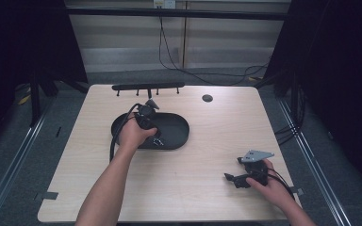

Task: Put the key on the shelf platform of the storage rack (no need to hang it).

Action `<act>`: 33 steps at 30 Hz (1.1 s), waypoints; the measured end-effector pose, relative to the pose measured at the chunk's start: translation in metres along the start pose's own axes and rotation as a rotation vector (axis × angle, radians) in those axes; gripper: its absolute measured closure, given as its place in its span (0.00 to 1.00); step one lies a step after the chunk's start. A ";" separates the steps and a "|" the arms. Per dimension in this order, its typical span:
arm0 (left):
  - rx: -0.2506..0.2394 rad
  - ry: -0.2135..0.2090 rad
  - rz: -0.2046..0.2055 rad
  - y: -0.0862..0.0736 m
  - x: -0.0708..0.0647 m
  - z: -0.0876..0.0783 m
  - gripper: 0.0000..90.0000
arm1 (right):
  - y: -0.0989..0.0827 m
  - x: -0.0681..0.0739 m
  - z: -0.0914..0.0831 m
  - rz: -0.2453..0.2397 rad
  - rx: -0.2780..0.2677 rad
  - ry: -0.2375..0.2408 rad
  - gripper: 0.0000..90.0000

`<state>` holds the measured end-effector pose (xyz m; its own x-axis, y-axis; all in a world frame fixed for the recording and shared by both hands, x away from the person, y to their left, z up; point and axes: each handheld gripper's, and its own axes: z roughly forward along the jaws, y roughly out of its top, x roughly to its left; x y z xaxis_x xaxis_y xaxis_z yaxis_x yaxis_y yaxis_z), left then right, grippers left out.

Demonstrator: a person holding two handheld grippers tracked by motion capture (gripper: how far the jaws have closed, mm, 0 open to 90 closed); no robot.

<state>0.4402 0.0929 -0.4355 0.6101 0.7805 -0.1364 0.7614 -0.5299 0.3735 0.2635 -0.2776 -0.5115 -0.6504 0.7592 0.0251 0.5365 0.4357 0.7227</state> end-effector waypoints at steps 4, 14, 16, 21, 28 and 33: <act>-0.005 -0.008 0.016 -0.001 -0.003 -0.003 0.51 | 0.000 0.000 0.000 0.000 0.000 0.000 0.15; -0.032 -0.029 0.035 -0.004 -0.009 -0.013 0.47 | 0.000 0.000 0.000 0.000 0.000 0.000 0.15; -0.030 -0.030 0.036 -0.005 -0.010 -0.015 0.46 | 0.000 0.000 0.000 0.000 0.000 0.000 0.15; -0.031 -0.040 0.044 -0.009 -0.010 -0.018 0.43 | 0.000 0.000 0.000 0.000 0.000 0.000 0.15; -0.043 -0.030 0.055 -0.014 -0.008 -0.023 0.36 | 0.000 0.000 0.000 0.001 0.000 0.000 0.15; -0.041 -0.044 0.061 -0.019 -0.008 -0.025 0.33 | 0.000 0.000 0.000 0.001 0.000 0.000 0.15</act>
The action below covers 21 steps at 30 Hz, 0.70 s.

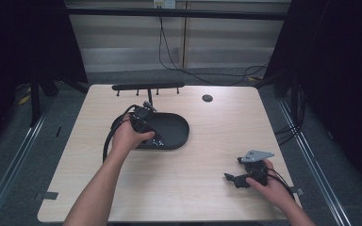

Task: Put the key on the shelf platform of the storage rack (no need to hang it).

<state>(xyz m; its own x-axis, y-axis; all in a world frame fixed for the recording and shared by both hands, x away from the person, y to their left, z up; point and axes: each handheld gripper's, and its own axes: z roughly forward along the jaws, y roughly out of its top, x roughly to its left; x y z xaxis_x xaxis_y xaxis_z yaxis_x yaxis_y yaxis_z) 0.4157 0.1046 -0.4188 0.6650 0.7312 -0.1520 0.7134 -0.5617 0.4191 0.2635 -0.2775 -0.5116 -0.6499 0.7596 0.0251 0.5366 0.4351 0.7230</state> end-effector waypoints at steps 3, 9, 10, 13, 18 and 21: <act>-0.003 -0.001 0.004 -0.002 0.001 -0.002 0.32 | 0.000 0.000 0.000 -0.001 0.000 0.000 0.15; -0.015 0.000 0.012 -0.008 0.001 -0.006 0.31 | 0.000 0.000 0.000 0.000 0.000 0.000 0.15; -0.017 -0.002 0.020 -0.009 0.001 -0.007 0.31 | 0.000 0.000 0.000 0.000 0.000 0.000 0.15; -0.019 -0.003 0.017 -0.012 0.001 -0.008 0.31 | 0.000 0.000 0.000 -0.001 0.001 0.000 0.15; -0.025 -0.001 0.023 -0.019 0.001 -0.009 0.31 | 0.000 0.000 0.000 -0.001 0.000 0.001 0.15; -0.029 -0.004 0.029 -0.023 0.002 -0.010 0.31 | 0.000 0.000 0.000 -0.001 0.001 0.000 0.15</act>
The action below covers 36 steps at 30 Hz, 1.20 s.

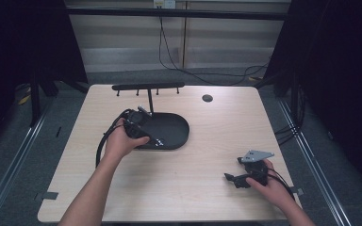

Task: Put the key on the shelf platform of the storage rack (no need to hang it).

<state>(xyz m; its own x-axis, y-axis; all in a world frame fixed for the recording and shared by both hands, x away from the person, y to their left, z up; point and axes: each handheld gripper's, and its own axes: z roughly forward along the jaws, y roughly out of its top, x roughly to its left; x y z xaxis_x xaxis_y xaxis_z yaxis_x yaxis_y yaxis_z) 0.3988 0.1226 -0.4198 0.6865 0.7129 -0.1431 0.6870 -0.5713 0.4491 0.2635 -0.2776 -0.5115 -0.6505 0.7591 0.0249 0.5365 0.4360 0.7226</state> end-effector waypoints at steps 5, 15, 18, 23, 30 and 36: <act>-0.006 0.003 0.005 -0.006 0.001 -0.001 0.31 | 0.000 0.000 0.000 0.000 0.000 0.000 0.15; -0.019 -0.020 0.008 -0.019 0.004 -0.003 0.29 | 0.000 0.000 0.000 -0.001 -0.001 0.000 0.15; -0.022 -0.015 0.013 -0.023 0.005 -0.003 0.28 | 0.000 0.000 0.000 -0.001 -0.001 0.000 0.15; -0.021 -0.014 0.016 -0.030 0.007 -0.004 0.28 | 0.000 0.000 0.000 0.000 0.000 0.000 0.15; -0.041 -0.014 0.013 -0.037 0.007 -0.006 0.28 | 0.000 0.000 0.000 0.000 -0.001 0.000 0.15; -0.047 -0.009 0.016 -0.047 0.008 -0.007 0.28 | 0.000 0.000 0.000 0.000 0.000 0.000 0.15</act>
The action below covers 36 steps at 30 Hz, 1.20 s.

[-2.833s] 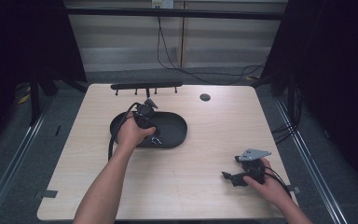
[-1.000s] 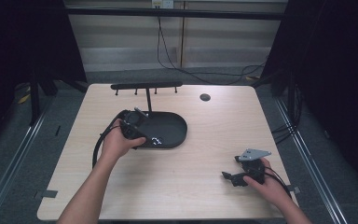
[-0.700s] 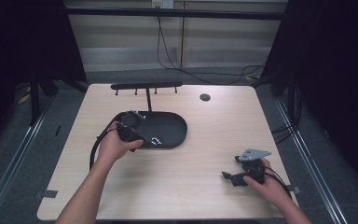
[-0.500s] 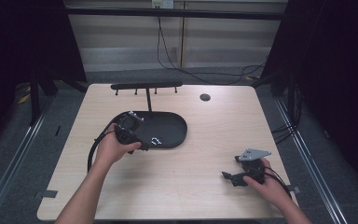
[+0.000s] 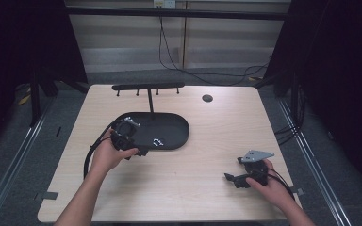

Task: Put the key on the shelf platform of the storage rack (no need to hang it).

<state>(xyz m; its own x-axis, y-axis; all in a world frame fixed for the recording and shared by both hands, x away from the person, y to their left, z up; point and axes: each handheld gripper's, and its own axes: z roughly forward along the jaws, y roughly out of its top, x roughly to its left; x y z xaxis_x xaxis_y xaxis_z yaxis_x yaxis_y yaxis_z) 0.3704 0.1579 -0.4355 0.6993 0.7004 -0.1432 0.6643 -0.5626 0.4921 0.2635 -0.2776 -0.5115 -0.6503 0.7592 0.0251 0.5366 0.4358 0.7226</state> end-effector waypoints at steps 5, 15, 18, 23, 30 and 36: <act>-0.004 -0.007 -0.005 -0.009 0.002 0.000 0.28 | 0.000 0.000 0.000 0.000 0.000 0.000 0.15; -0.004 -0.008 -0.007 -0.024 0.006 0.000 0.27 | 0.000 0.000 0.000 0.000 0.000 0.000 0.15; -0.012 -0.008 -0.009 -0.028 0.006 0.000 0.27 | 0.000 0.000 0.000 0.000 0.000 0.000 0.15; -0.011 -0.009 -0.002 -0.036 0.006 0.001 0.27 | 0.000 0.000 0.000 -0.001 -0.001 0.000 0.15; -0.001 -0.006 0.001 -0.048 0.006 0.006 0.27 | 0.000 0.000 0.000 0.000 0.000 0.000 0.15; 0.030 0.004 0.005 -0.060 0.007 0.012 0.27 | 0.000 0.000 0.000 0.000 0.000 0.000 0.15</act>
<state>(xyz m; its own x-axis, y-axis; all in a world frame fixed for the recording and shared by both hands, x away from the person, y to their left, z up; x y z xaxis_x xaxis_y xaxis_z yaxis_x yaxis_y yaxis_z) 0.3385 0.1917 -0.4762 0.7014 0.6993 -0.1377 0.6688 -0.5790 0.4663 0.2635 -0.2775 -0.5115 -0.6502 0.7594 0.0250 0.5366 0.4357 0.7226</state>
